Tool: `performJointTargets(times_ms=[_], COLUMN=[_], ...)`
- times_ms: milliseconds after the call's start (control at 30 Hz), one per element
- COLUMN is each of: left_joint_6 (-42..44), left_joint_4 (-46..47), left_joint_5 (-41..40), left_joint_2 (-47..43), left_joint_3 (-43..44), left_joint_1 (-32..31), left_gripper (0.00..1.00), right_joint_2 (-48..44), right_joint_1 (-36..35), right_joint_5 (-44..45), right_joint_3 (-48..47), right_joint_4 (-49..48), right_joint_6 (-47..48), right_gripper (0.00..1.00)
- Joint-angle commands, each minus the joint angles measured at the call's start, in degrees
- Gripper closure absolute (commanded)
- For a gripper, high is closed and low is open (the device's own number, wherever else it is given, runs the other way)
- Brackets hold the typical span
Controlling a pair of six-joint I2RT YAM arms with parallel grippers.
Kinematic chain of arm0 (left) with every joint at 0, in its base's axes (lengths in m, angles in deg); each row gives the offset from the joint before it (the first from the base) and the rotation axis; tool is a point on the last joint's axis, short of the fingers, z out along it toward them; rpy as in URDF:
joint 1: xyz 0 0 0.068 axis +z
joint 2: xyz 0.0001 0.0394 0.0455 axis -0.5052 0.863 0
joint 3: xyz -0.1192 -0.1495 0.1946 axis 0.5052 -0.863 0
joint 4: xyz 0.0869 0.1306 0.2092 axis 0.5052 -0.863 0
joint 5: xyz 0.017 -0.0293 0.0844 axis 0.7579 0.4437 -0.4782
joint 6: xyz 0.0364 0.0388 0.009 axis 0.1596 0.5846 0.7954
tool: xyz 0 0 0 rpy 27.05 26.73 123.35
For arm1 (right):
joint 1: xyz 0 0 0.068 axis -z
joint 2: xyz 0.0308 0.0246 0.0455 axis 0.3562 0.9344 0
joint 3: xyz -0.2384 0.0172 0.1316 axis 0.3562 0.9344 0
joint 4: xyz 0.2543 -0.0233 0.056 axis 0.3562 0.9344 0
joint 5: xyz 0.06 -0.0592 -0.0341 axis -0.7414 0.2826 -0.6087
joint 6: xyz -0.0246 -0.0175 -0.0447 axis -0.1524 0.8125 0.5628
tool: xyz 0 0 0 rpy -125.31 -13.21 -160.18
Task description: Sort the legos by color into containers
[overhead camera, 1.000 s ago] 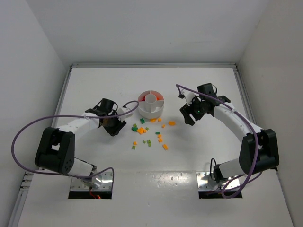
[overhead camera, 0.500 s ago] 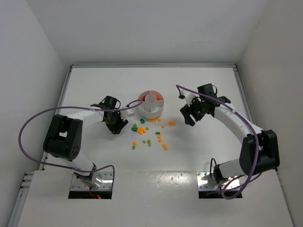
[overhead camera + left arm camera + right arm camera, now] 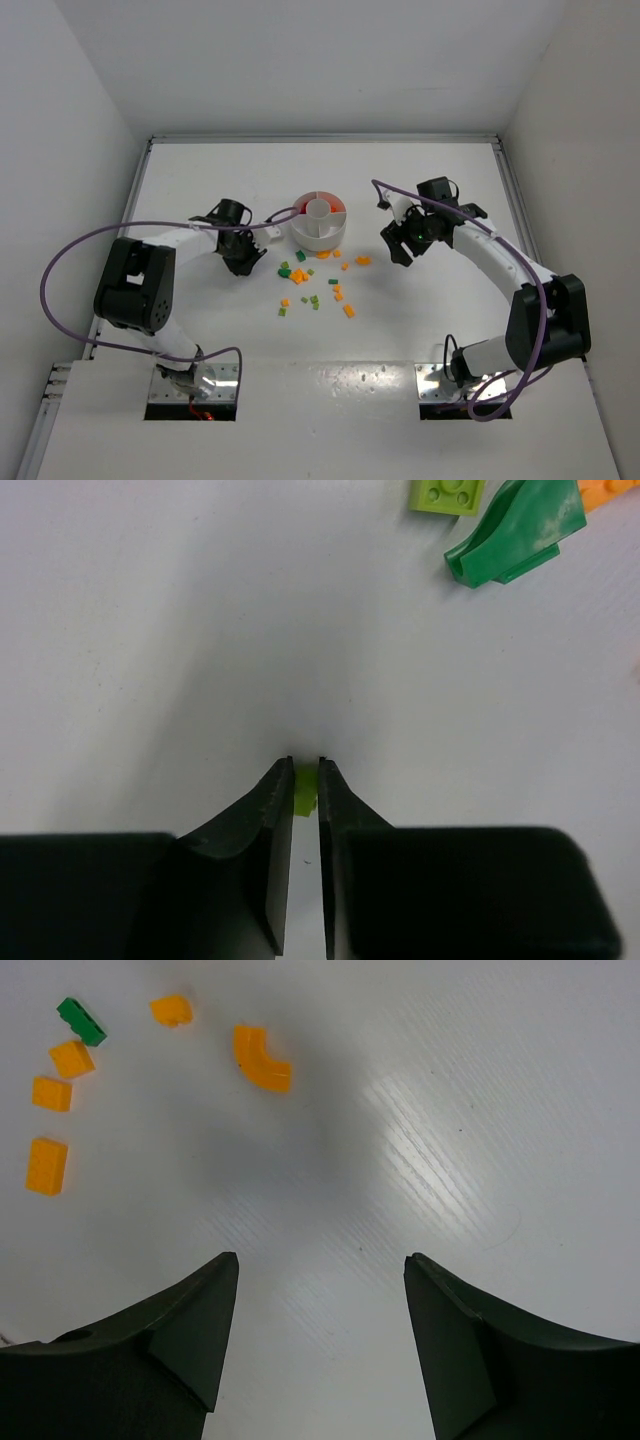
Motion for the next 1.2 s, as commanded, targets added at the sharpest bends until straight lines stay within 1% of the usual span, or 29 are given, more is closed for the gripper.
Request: performJointTargets(times_ms=[0,133,233,333,433,600,633,800,967,1100,1167], left_joint_6=[2.3,1.2,-1.4,-5.1,-8.4,-16.7,-19.2,-24.5,-26.8,-27.3,-27.3], left_joint_4=[-2.7,-3.3,-4.5,-5.8,-5.8,-4.7,-3.2,0.9,4.0,4.6,4.6], left_joint_5=[1.1,2.5,5.3,9.0,12.5,18.1,18.1,18.1,15.9,15.3,13.8], left_joint_2=[1.3,1.3,1.3,0.8,0.3,-1.0,-1.0,0.7,3.1,5.0,7.0], left_joint_3=[0.0,0.5,4.1,8.5,12.7,18.7,19.3,23.2,25.1,27.4,28.1], left_joint_1=[1.1,1.1,1.1,1.1,-0.3,-4.3,-5.0,-9.7,-11.9,-13.0,-13.0], left_gripper=[0.83,0.92,0.95,0.96,0.96,0.97,0.97,0.97,0.97,0.97,0.97], right_joint_2=[-0.3,-0.8,-1.4,-2.0,-3.3,-3.8,-3.8,-3.3,-2.8,-2.8,-2.2], right_joint_1=[0.1,0.1,0.6,0.6,1.3,2.4,2.4,2.9,3.4,3.4,3.4], right_joint_5=[-0.9,-0.9,-0.4,0.1,0.1,-0.4,-0.4,-0.9,-1.4,-1.4,-1.4], right_joint_3=[-0.7,0.4,1.0,2.2,2.8,3.4,3.4,2.8,1.6,1.6,1.1], right_joint_4=[-0.6,-0.6,-1.1,-1.1,-1.1,-1.7,-1.7,-1.7,-1.7,-1.1,-1.1], right_joint_6=[0.3,0.3,0.3,0.3,0.3,-0.7,-0.7,-1.3,-1.3,-1.3,-1.3], right_gripper=[0.32,0.32,0.32,0.33,0.33,0.33,0.33,0.33,0.33,0.33,0.33])
